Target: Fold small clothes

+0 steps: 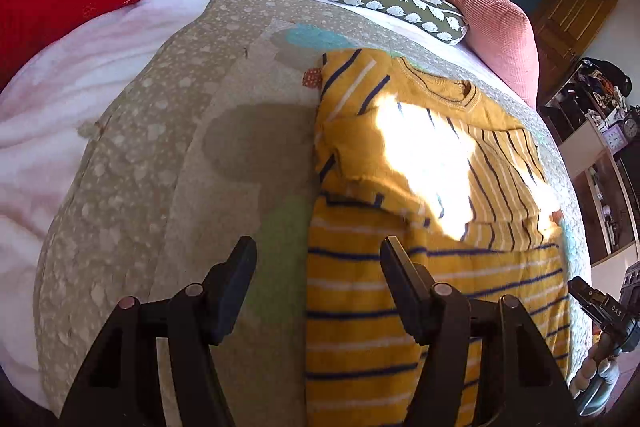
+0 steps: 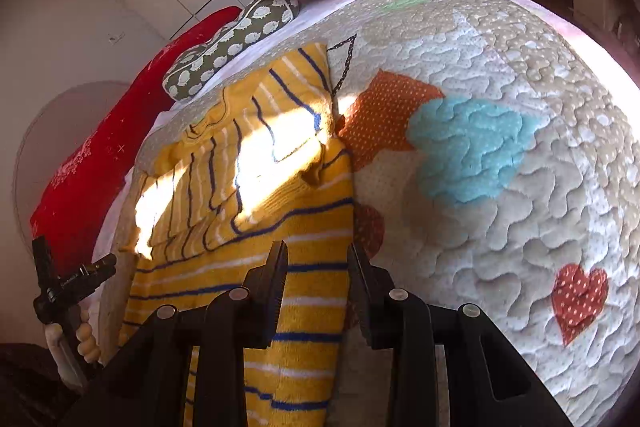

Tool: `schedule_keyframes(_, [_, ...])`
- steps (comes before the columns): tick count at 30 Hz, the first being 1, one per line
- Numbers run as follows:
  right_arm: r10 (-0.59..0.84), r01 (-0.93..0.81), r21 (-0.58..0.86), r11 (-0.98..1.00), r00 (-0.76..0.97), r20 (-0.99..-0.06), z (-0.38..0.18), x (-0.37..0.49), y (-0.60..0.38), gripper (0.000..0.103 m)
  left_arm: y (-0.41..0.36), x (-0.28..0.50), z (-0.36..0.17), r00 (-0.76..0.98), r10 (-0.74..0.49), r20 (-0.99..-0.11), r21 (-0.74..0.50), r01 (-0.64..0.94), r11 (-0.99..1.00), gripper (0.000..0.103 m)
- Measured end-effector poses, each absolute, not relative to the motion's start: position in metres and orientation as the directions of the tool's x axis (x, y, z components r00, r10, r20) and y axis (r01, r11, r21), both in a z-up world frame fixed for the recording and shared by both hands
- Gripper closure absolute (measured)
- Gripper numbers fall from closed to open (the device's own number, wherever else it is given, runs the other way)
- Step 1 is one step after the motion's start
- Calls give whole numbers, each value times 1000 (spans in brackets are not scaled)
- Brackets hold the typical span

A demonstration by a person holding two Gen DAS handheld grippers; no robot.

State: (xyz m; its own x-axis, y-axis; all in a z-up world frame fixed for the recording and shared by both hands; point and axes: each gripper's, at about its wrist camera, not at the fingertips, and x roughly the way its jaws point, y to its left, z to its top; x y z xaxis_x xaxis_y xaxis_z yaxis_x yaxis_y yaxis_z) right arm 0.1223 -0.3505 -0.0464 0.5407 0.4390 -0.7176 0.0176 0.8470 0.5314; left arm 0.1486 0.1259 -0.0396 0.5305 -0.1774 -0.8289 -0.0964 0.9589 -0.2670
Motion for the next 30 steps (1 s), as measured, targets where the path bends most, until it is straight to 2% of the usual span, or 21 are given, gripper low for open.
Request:
schedule_keyframes(3, [470, 14, 556, 831, 516, -716, -58, 85, -339, 65, 128, 108, -49, 513, -198, -835, -285, -97, 954, 40])
schedule_keyframes(7, [510, 38, 615, 787, 520, -685, -72, 42, -336, 65, 120, 58, -62, 495, -276, -824, -369, -97, 924, 38])
schedule_keyframes(9, [522, 35, 637, 770, 539, -661, -72, 22, -335, 64, 112, 35, -61, 503, -295, -813, -388, -89, 917, 29])
schedule_keyframes(12, [556, 14, 672, 741, 550, -624, -71, -1, -332, 63, 101, 10, -67, 479, -371, -796, -458, -74, 886, 26])
schedule_keyframes(16, [631, 1, 737, 676, 515, -579, -82, -20, -326, 62, 83, -12, -68, 488, -342, -803, -407, -30, 913, 25])
schedule_keyframes(18, [655, -15, 752, 659, 503, -564, -85, -28, -320, 62, 76, -17, -68, 478, -371, -796, -428, -12, 903, 21])
schedule_keyframes(22, [662, -24, 758, 652, 505, -554, -89, -27, -313, 62, 59, -23, -74, 439, -407, -801, -459, -13, 888, 20])
schedule_keyframes(23, [662, -24, 758, 652, 506, -553, -90, -24, -311, 62, 54, -23, -74, 435, -395, -809, -440, -3, 898, 22])
schedule_keyframes(25, [657, -24, 755, 655, 511, -554, -90, -20, -309, 62, 48, -20, -73, 431, -311, -847, -348, -8, 937, 61])
schedule_keyframes(26, [656, -24, 754, 657, 511, -555, -90, -19, -309, 63, 50, -17, -72, 426, -279, -860, -315, -14, 949, 96])
schedule_keyframes(28, [662, -14, 759, 651, 498, -560, -91, -17, -311, 87, 65, -15, -71, 405, -364, -838, -416, -44, 908, 95])
schedule_keyframes(30, [678, -13, 781, 625, 504, -535, -90, -22, -316, 91, 75, -18, -64, 412, -380, -828, -442, -64, 895, 95])
